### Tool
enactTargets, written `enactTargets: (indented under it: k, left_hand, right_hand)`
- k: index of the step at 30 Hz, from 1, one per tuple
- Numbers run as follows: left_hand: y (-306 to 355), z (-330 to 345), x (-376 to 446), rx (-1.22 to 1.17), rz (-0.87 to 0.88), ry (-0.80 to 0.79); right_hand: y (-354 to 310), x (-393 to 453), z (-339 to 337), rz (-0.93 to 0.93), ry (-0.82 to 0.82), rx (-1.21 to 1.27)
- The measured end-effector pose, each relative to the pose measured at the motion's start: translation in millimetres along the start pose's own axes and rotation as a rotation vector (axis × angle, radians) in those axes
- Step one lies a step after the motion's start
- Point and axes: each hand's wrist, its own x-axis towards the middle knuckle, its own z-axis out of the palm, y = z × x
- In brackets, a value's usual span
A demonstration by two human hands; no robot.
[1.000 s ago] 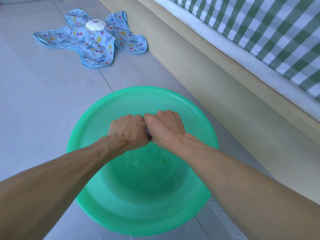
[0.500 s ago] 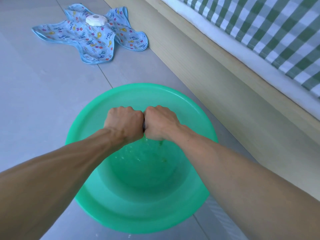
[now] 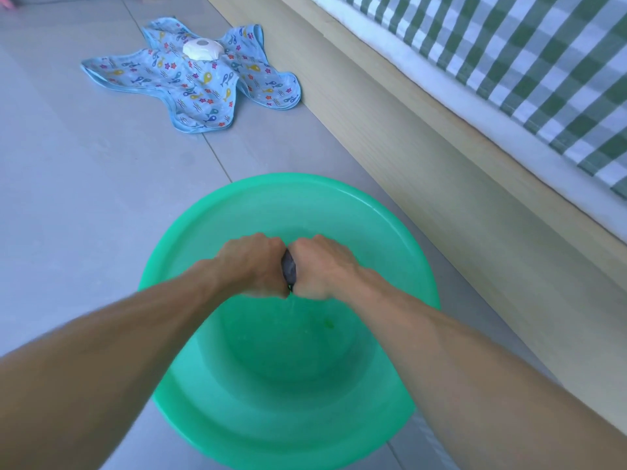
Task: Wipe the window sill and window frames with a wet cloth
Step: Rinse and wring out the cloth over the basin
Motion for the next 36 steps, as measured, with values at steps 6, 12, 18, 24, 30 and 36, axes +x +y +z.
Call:
enactTargets:
  k: [6,12,18,24,30,36]
  left_hand:
    - [-19,11,10,-0.468,-0.039,-0.101]
    - [-24,-36,-17,-1.382,-0.234,-0.186]
    - [-26,-90,-56,-1.042,-0.207,-0.271]
    - [-37,-142,-101,-0.965,-0.209,-0.298]
    - [-63,-246,-137,-1.162,-0.288,-0.021]
    - [-91,-335,-184,-1.240,-0.467,0.017]
  right_hand:
    - [11,13,9,0.060,-0.123,0.163]
    - [9,-7,-33,0.233,-0.179,0.991]
    - [-3,-42,-84,0.391,0.140,0.561]
    - [-42,-63,-155,0.376,-0.118,0.547]
    - [-81,-76,-253,0.232,-0.135,0.693]
    - [-108,-70,-349,0.082,-0.179,0.715]
